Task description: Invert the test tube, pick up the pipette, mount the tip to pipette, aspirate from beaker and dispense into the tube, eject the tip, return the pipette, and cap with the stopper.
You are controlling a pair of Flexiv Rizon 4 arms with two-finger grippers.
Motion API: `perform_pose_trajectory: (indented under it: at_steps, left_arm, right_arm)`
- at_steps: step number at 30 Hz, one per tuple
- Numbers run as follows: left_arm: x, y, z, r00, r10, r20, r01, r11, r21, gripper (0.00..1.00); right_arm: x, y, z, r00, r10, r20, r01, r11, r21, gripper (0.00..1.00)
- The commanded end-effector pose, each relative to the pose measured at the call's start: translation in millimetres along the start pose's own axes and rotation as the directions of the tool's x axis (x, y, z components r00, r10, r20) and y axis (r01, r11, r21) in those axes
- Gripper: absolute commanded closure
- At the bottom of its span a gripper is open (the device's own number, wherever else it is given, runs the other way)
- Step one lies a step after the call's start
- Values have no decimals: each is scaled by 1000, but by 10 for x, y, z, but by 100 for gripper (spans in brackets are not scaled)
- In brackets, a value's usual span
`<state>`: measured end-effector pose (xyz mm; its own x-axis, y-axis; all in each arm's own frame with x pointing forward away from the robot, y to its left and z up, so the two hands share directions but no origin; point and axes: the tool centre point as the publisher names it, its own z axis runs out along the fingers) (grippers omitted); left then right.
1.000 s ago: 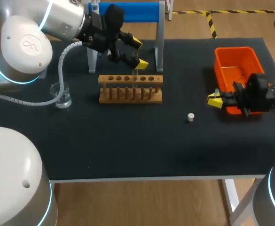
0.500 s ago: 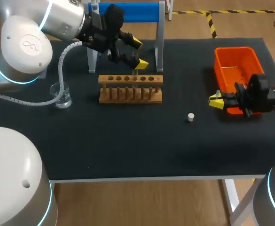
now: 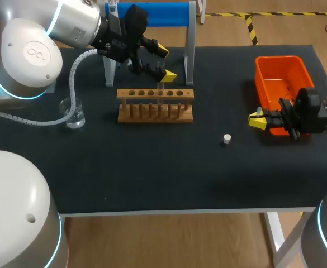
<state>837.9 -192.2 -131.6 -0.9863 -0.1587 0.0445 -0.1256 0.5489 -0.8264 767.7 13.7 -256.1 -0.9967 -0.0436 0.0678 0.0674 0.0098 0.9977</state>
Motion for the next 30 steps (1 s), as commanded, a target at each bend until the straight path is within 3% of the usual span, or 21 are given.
perform_pose_trajectory:
  at_steps: [1, 6, 17, 20, 25, 30]
  left_arm:
    - [-57, 57, -45, 1000, -15, 6, 15, 1000, -4, 0]
    - [-312, 325, -255, 995, -73, 74, 75, 997, -28, 0]
    - [-805, 637, -569, 972, -135, 194, 140, 990, -12, 0]
    - [-932, 715, -631, 953, -168, 251, 168, 986, 22, 0]
    - [-1151, 839, -710, 896, -228, 380, 221, 973, 64, 0]
    - [-1300, 955, -751, 847, -270, 459, 259, 962, 88, 0]
  right_arm:
    - [13, 3, -2, 1000, 0, 2, 0, 1000, 2, 100]
    - [13, 3, -2, 1000, 0, 2, 0, 1000, 2, 100]
    - [13, 3, -2, 1000, 0, 2, 0, 1000, 2, 100]
    - [13, 3, -2, 1000, 0, 2, 0, 1000, 2, 100]
    - [13, 3, -2, 1000, 0, 2, 0, 1000, 2, 100]
    - [13, 3, -2, 1000, 0, 2, 0, 1000, 2, 100]
